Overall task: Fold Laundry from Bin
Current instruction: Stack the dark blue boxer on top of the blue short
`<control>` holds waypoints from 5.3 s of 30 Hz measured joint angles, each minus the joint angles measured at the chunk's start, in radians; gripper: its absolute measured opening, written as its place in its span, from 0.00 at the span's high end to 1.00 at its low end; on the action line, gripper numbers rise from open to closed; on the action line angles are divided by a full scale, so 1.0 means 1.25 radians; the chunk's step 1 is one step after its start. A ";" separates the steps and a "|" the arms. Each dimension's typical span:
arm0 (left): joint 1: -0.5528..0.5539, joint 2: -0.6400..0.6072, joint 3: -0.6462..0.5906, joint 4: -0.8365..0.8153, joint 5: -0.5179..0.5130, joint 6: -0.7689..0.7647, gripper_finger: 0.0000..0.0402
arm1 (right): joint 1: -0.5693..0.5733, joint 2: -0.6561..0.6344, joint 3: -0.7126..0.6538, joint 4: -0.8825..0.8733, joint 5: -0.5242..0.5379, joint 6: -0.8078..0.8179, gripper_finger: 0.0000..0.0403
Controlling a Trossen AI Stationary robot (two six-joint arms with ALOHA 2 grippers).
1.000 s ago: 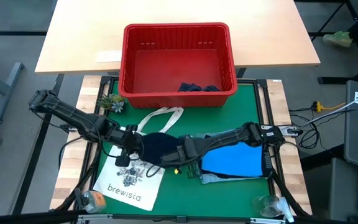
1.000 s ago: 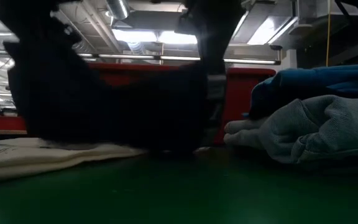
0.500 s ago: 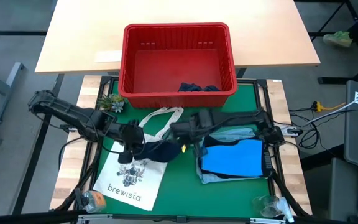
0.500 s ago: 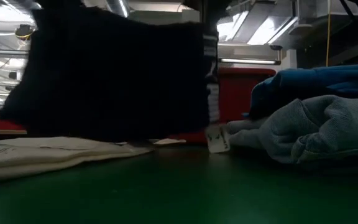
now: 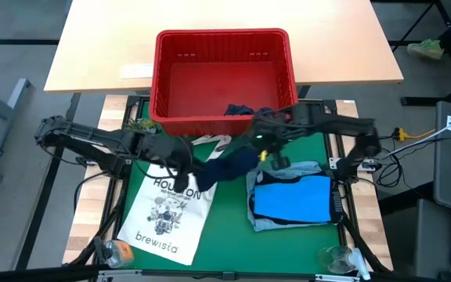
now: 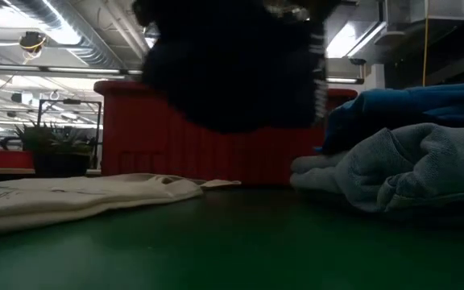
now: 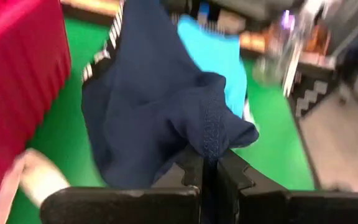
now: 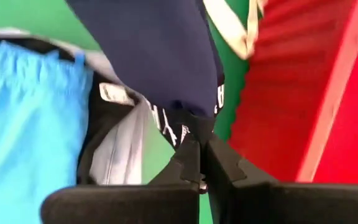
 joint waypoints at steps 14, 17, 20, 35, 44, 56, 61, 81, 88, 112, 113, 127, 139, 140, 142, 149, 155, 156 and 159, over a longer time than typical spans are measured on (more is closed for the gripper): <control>0.099 0.310 0.084 0.430 0.057 0.034 0.98 | 0.002 -0.428 -0.339 0.000 0.026 0.125 1.00; 0.121 0.389 0.156 0.430 0.089 0.054 0.98 | 0.002 -0.506 -0.376 0.000 0.055 0.160 1.00; 0.139 0.458 0.225 0.423 0.106 0.058 0.98 | 0.002 -0.580 -0.424 0.001 0.057 0.198 1.00; 0.148 0.515 0.292 0.246 0.090 0.050 0.98 | 0.002 -0.863 -0.693 0.001 -0.237 0.308 1.00; 0.070 0.526 0.293 0.254 0.059 0.047 0.98 | 0.002 -0.916 -0.705 0.002 -0.387 0.312 1.00; -0.019 0.579 0.292 0.272 0.005 0.051 0.98 | 0.003 -0.921 -0.786 0.002 -0.448 0.327 1.00; -0.050 0.624 0.292 0.300 0.006 0.051 0.98 | 0.003 -0.922 -0.861 0.001 -0.506 0.330 1.00; -0.107 0.685 0.291 0.305 0.013 0.053 0.84 | 0.003 -0.919 -1.020 0.004 -0.682 0.410 1.00; -0.107 0.692 0.291 0.295 0.063 0.048 0.72 | 0.003 -0.919 -1.020 0.001 -0.704 0.455 0.98; -0.102 0.648 0.292 0.307 0.151 0.054 0.61 | 0.002 -0.919 -1.021 0.000 -0.690 0.460 0.55; -0.102 0.648 0.292 0.306 0.148 0.054 0.61 | 0.002 -0.919 -1.021 0.000 -0.690 0.460 0.55; -0.078 0.603 0.314 0.301 0.156 0.033 0.61 | 0.002 -0.911 -0.943 0.142 -0.668 0.462 0.55; -0.039 0.620 0.327 0.322 0.056 0.096 0.61 | 0.002 -0.839 -0.943 0.316 -0.148 0.445 0.55; -0.039 0.621 0.326 0.317 0.050 0.096 0.61 | 0.002 -0.824 -0.954 0.304 -0.146 0.438 0.55; -0.042 0.632 0.327 0.325 0.050 0.096 0.61 | 0.002 -0.786 -0.975 0.290 -0.144 0.433 0.55; -0.064 0.700 0.326 0.299 0.057 0.096 0.61 | 0.002 -0.658 -1.017 0.195 -0.041 0.432 0.55; -0.066 0.712 0.326 0.264 0.058 0.096 0.61 | 0.002 -0.581 -1.016 0.177 -0.033 0.392 0.55; -0.064 0.706 0.326 0.260 0.059 0.096 0.61 | 0.002 -0.577 -1.013 0.176 -0.033 0.384 0.55; -0.059 0.680 0.326 0.260 0.061 0.096 0.61 | 0.002 -0.575 -0.994 0.168 -0.033 0.367 0.55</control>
